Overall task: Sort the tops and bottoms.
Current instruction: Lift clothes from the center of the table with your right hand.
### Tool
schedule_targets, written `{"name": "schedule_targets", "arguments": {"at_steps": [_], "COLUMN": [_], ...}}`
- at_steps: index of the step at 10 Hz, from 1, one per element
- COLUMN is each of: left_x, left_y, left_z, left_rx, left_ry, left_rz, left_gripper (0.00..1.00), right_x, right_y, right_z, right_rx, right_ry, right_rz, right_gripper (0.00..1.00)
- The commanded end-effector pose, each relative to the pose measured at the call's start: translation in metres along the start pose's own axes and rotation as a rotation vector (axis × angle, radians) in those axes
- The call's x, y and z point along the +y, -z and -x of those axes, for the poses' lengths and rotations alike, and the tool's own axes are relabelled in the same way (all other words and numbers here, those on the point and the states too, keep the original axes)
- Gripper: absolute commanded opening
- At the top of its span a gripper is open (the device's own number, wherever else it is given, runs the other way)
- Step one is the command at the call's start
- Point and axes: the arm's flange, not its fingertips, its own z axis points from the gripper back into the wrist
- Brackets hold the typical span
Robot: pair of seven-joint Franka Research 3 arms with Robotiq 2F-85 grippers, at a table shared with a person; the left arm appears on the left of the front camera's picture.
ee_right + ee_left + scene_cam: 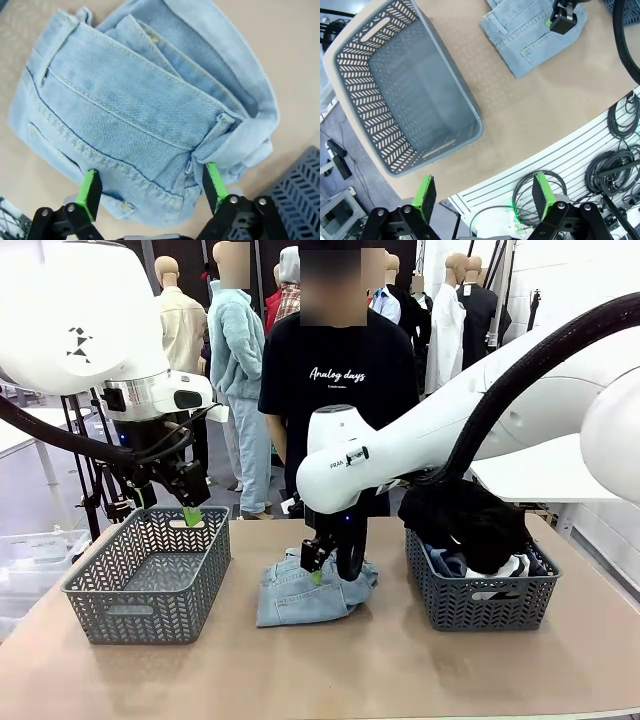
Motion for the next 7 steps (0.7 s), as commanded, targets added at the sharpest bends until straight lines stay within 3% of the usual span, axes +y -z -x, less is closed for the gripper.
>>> {"name": "schedule_targets", "arguments": {"at_steps": [1, 2, 3, 7], "left_x": [0.0020, 0.0020, 0.0020, 0.0020], "left_y": [-0.0010, -0.0010, -0.0010, -0.0010], "left_z": [0.0001, 0.0001, 0.0001, 0.0001], "left_rx": [-0.009, -0.009, -0.009, -0.009], "left_ry": [-0.001, -0.001, -0.001, -0.001], "left_rz": [-0.005, -0.005, -0.005, -0.005], "left_gripper": [1.00, 1.00, 1.00, 1.00], "right_x": [-0.0004, -0.0006, -0.0012, -0.0026], "right_y": [0.0030, 0.0054, 0.0042, 0.0044], "right_z": [-0.0051, -0.0044, -0.0046, -0.0046], "right_rx": [0.060, 0.085, 0.095, 0.107], "right_ry": [-0.007, -0.016, -0.024, -0.004], "right_rz": [0.004, 0.004, 0.004, -0.029], "right_gripper": [1.00, 1.00, 0.86, 0.10]}}
